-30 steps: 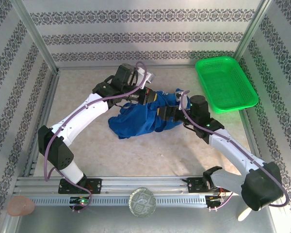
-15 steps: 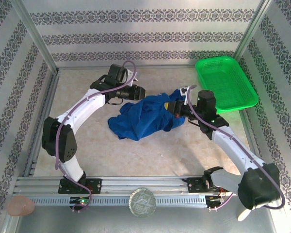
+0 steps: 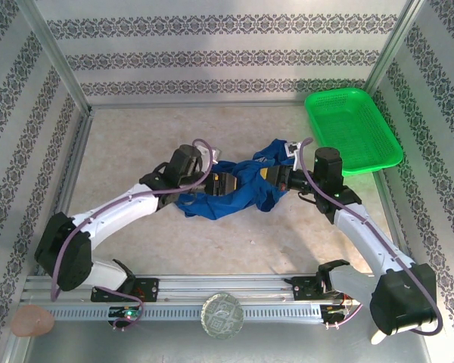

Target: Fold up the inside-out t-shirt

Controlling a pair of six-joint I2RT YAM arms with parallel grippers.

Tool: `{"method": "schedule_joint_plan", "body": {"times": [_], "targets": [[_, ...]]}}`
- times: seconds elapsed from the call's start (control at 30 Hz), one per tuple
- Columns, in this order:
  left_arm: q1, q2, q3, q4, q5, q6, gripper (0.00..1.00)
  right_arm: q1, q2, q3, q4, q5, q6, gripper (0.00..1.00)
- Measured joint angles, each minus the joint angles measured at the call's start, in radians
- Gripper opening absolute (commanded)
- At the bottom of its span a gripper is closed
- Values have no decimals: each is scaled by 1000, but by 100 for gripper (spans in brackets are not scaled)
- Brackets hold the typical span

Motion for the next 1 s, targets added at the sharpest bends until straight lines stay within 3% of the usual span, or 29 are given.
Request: {"method": "schedule_joint_plan", "body": {"times": [0.33,0.43,0.5,0.57,0.77,0.87,0.9,1.0], "targets": [[-70,122,28,122,-53,1,70,-8,-7,-12,-11,0,4,0],[-70,171,65,125,-57,11,51,-8,-14,-12,-13,0,4,0],[-70,195,95,132,-60,20,23,-11,-22,-12,-18,0,3,0],[-69,208,123,132,-61,24,3,-21,-27,-16,-20,0,3,0],[-30,195,221,94,-14,55,0,-84,29,-32,-27,42,-5,0],[1,168,269,46,48,60,0,-107,127,-16,-32,111,-2,56],[11,161,289,32,80,55,0,-111,164,1,-42,138,-1,63],[39,147,341,35,181,-5,0,-119,211,50,-76,207,2,66]]}}
